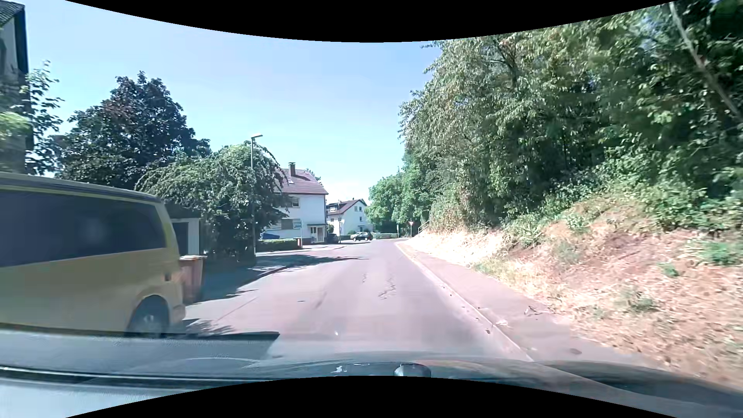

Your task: Follow the waypoints while adhering to traffic rules and regulations

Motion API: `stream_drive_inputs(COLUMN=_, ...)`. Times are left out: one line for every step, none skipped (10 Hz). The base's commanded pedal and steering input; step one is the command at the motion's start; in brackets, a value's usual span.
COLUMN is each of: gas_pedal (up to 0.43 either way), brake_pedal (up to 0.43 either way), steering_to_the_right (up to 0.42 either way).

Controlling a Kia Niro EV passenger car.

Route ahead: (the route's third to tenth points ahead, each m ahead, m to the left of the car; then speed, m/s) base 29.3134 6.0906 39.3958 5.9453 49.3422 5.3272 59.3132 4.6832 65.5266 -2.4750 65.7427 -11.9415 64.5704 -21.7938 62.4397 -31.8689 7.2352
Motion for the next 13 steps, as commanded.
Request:
stream_drive_inputs(gas_pedal=0.047, brake_pedal=0.000, steering_to_the_right=0.002)
stream_drive_inputs(gas_pedal=0.047, brake_pedal=0.000, steering_to_the_right=0.002)
stream_drive_inputs(gas_pedal=0.047, brake_pedal=0.000, steering_to_the_right=0.002)
stream_drive_inputs(gas_pedal=0.047, brake_pedal=0.000, steering_to_the_right=0.002)
stream_drive_inputs(gas_pedal=0.047, brake_pedal=0.000, steering_to_the_right=0.002)
stream_drive_inputs(gas_pedal=0.059, brake_pedal=0.000, steering_to_the_right=0.002)
stream_drive_inputs(gas_pedal=0.059, brake_pedal=0.000, steering_to_the_right=0.002)
stream_drive_inputs(gas_pedal=0.059, brake_pedal=0.000, steering_to_the_right=0.002)
stream_drive_inputs(gas_pedal=0.059, brake_pedal=0.000, steering_to_the_right=0.002)
stream_drive_inputs(gas_pedal=0.059, brake_pedal=0.000, steering_to_the_right=0.002)
stream_drive_inputs(gas_pedal=0.067, brake_pedal=0.000, steering_to_the_right=0.001)
stream_drive_inputs(gas_pedal=0.067, brake_pedal=0.000, steering_to_the_right=0.002)
stream_drive_inputs(gas_pedal=0.067, brake_pedal=0.000, steering_to_the_right=0.001)
